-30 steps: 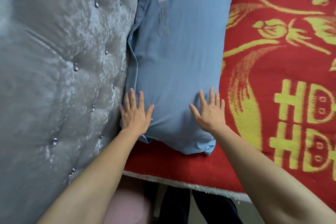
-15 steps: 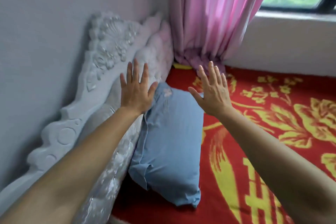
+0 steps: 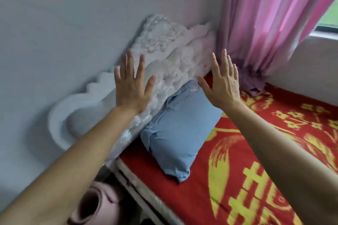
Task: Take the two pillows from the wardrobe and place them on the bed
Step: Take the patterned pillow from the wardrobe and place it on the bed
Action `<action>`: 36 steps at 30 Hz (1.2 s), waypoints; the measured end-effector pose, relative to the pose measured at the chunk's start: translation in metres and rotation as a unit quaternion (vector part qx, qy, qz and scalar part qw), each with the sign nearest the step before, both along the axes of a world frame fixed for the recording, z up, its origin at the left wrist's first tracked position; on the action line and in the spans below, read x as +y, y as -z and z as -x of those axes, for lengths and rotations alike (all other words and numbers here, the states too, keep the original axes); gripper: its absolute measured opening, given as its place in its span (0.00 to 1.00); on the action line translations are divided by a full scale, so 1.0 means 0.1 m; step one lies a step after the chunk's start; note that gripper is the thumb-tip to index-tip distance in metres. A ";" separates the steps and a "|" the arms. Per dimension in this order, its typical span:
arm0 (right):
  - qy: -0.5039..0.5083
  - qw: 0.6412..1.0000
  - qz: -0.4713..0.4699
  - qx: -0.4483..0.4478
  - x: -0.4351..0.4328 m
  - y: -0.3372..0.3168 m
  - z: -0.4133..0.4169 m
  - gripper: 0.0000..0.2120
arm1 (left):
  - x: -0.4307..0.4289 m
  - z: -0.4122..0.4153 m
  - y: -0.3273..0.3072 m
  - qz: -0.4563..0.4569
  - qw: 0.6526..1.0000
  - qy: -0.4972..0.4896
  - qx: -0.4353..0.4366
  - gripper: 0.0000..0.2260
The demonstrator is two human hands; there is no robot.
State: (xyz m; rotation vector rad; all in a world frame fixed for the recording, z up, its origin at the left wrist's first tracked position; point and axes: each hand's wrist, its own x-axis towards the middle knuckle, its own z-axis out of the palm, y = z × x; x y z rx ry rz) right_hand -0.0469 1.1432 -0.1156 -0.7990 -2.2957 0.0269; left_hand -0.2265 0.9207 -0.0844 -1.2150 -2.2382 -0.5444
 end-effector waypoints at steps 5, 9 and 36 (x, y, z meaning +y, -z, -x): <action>-0.103 0.995 0.019 -0.002 -0.58 -0.04 0.08 0.37 | -0.97 -0.43 -0.01 0.057 0.993 -0.107 0.012 0.30; -0.178 0.984 0.028 -0.003 -1.20 -0.09 0.18 0.37 | -1.67 -0.70 -0.09 0.054 0.983 -0.176 0.016 0.30; -0.548 0.826 -0.061 -0.117 -6.55 0.66 -1.92 0.38 | -7.18 -4.90 0.76 0.092 0.846 -0.524 0.006 0.30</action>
